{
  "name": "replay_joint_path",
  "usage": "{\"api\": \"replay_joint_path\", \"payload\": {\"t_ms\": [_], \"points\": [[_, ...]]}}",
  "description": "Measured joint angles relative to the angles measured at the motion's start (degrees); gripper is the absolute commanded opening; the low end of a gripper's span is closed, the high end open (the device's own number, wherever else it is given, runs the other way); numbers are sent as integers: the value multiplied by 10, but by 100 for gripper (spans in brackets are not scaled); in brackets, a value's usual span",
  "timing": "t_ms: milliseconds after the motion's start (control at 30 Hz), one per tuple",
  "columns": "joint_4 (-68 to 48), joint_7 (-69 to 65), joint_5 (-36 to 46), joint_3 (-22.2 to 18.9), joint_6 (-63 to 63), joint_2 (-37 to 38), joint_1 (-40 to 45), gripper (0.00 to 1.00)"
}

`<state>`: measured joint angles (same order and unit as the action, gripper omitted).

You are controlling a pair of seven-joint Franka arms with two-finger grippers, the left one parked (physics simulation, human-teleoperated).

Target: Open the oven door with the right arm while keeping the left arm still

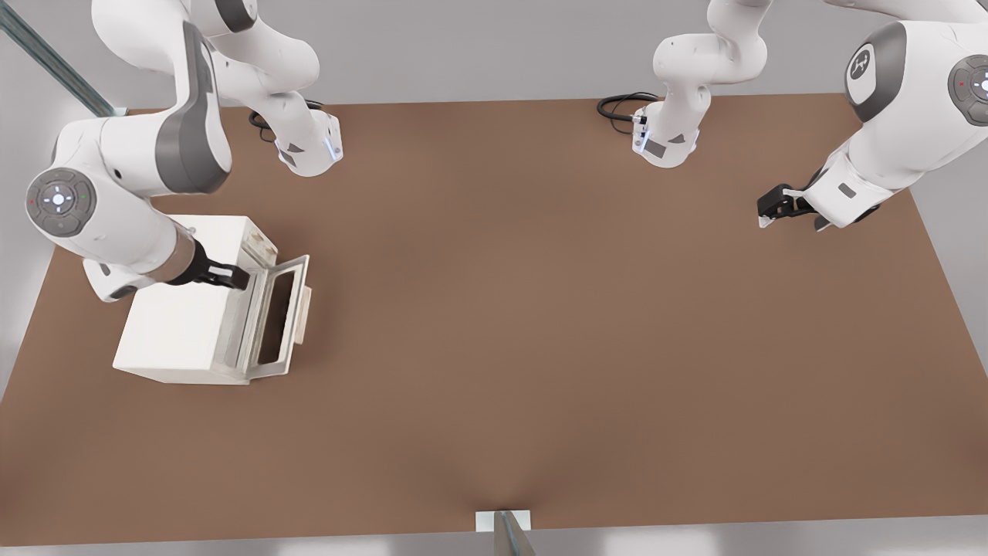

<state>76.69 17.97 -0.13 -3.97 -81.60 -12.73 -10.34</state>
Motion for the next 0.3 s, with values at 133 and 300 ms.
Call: {"api": "replay_joint_path", "payload": {"t_ms": [133,300], "points": [[-2,-30,11,-1,-1,0,0,100],[-2,-59,15,-1,-2,0,0,100]]}}
